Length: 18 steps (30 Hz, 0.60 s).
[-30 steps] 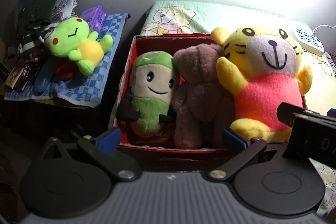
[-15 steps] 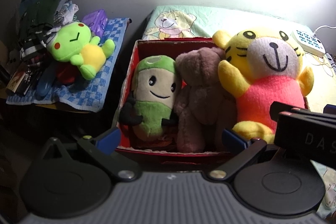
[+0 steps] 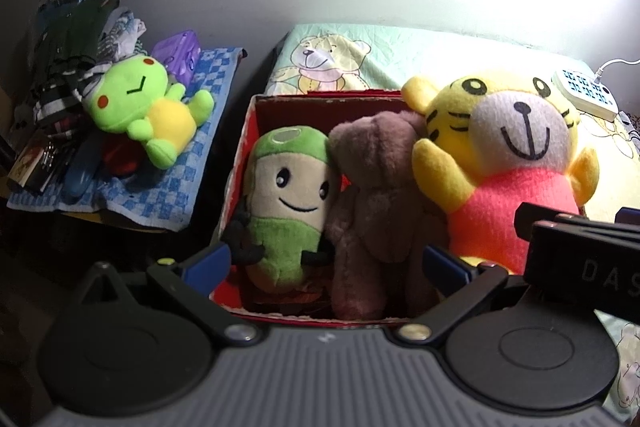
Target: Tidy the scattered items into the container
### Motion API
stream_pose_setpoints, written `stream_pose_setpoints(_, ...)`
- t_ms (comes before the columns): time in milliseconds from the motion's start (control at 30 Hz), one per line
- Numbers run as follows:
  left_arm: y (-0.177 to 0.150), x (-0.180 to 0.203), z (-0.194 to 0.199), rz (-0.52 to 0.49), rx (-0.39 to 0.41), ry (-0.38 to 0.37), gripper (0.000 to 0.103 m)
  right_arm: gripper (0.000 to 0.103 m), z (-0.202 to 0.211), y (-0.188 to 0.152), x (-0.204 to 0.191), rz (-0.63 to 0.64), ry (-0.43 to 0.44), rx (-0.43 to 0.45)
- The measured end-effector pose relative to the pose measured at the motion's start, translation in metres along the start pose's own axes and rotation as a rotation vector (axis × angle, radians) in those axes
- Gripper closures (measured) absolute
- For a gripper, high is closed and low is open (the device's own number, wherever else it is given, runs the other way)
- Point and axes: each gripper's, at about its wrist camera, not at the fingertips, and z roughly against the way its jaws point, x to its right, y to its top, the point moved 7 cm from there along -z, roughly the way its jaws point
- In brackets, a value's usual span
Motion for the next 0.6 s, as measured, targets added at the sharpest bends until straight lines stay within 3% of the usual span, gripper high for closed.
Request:
stream_pose_setpoints(233, 0.005, 0.001, -0.005, -0.004, 0.001, 0.008, 0.001, 0.013, -0.005, 0.003, 0.000, -0.002, 0.000, -0.005)
stream_pose_setpoints(433, 0.012, 0.001, -0.003, -0.025, 0.062, 0.066, 0.005, 0.013, -0.009, 0.007, 0.000, -0.012, 0.002, 0.001)
stream_pose_setpoints(600, 0.015, 0.000, -0.008, -0.013, 0.049, 0.051, 0.005, 0.013, -0.012, 0.008, 0.001, -0.015, 0.000, 0.000)
